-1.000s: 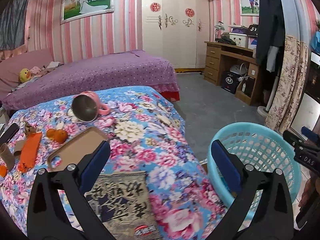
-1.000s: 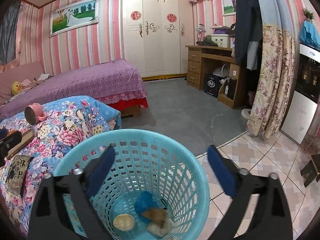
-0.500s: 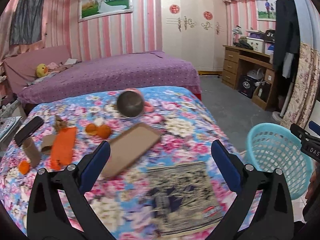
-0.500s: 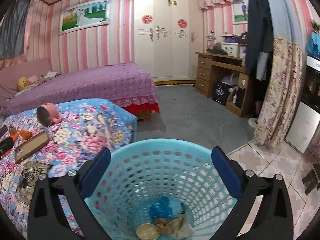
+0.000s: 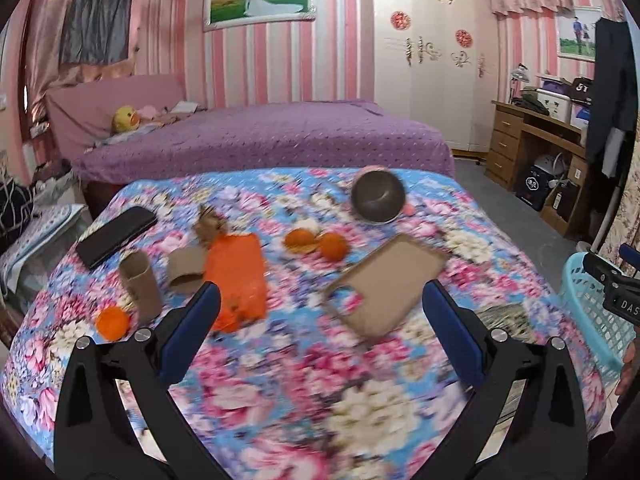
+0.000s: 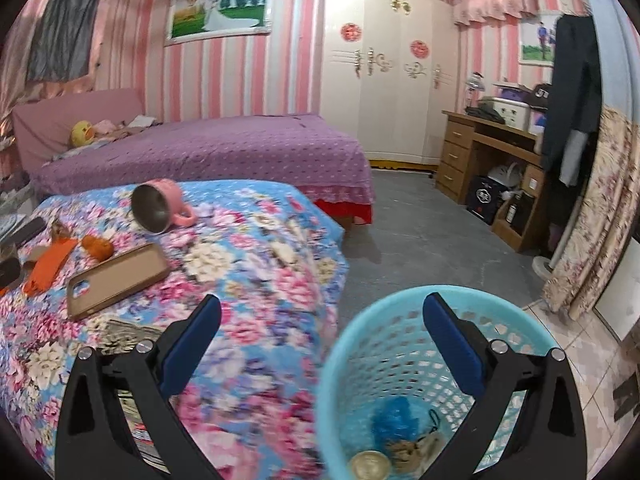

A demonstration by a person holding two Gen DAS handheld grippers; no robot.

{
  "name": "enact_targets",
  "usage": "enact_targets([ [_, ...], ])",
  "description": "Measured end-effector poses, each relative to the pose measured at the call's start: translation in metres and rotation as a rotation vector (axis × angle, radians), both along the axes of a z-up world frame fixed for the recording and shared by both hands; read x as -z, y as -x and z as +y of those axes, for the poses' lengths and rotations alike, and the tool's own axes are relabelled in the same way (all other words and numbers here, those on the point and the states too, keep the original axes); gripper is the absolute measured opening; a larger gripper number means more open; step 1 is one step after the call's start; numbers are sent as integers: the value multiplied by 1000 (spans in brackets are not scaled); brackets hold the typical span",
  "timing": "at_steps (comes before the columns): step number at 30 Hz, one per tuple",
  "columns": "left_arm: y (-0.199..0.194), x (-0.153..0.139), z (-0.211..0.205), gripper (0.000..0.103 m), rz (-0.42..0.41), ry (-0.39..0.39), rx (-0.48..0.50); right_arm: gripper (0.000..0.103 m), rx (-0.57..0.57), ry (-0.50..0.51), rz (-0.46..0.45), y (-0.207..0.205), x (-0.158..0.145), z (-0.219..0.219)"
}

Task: Collect trash
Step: 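Move the right tool to the printed snack bag and grasp it, then grasp the orange plastic bowl with the left tool while the right tool holds the snack bag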

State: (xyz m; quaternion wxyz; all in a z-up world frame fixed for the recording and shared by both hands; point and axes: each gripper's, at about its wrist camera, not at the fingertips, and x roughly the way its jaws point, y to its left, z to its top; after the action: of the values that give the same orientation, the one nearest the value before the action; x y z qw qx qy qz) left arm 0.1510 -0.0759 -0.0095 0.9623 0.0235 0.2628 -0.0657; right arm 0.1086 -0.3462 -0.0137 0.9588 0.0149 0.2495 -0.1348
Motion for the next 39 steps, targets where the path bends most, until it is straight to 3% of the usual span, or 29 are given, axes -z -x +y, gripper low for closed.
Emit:
enact_targets([
  [9,-2,8,56,97,15,-25,-52,98,-60,-5,26,-11,7,37],
  [19,-3,14,100,97,52,30,-98,98,-123,-67,102,-24,27,74],
  [26,-2,19,126,97,74,37,-142,98,-129,-46,212,-40,45,98],
  [30,-2,21,141,97,87,26,-170,98,-117,-83,259,-45,52,92],
  [36,-10,26,163,97,127,31,-229,82,-117,-141,291,-53,59,83],
  [39,-13,30,170,97,146,39,-240,64,-150,-111,290,-55,58,91],
])
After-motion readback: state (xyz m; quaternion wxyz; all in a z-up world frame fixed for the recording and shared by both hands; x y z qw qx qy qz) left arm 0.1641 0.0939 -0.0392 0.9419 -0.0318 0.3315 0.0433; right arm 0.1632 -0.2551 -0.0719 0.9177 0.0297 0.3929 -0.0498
